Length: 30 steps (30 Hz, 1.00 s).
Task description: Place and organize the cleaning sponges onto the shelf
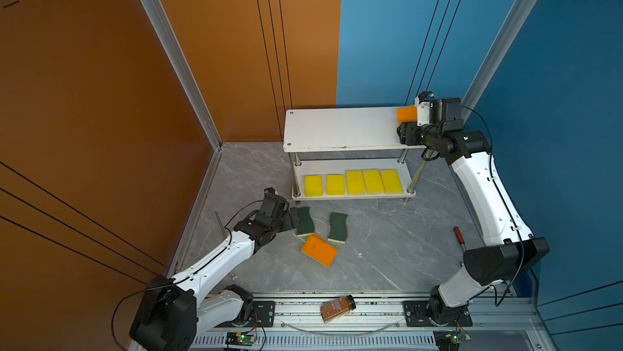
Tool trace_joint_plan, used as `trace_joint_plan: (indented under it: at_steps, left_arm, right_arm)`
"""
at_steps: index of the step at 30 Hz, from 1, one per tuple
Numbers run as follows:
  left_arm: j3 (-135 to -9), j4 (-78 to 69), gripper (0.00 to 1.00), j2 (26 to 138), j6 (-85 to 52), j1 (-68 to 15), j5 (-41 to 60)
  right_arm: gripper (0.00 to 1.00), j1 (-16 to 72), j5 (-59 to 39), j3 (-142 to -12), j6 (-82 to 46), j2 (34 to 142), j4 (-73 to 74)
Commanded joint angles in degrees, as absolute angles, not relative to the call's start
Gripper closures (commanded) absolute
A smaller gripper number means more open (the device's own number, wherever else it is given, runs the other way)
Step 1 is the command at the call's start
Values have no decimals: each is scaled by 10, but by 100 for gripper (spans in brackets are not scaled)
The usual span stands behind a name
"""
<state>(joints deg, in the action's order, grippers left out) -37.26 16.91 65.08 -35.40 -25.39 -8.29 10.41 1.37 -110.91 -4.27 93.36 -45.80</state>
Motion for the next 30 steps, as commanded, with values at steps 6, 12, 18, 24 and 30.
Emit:
trace_joint_plan:
  at_steps: [6,12,18,24,30]
  left_arm:
    - [-372,165,2,638,-349,-244,-80]
    - [-369,163,2,639,-351,-243,-79]
    - [-372,162,2,640,-351,-244,-78]
    - [-368,161,2,641,-351,-243,-78]
    - [-368,160,2,641,-351,-243,-78]
  right_arm:
    - [20,95,6,-1098,-43,929,-468]
    - [17,79,-15,-1096,-45,924,-464]
    - [16,66,-52,-1083,-53,913,-448]
    - [16,55,-98,-1066,-61,903,-427]
    - [16,52,-126,-1062,-60,900,-421]
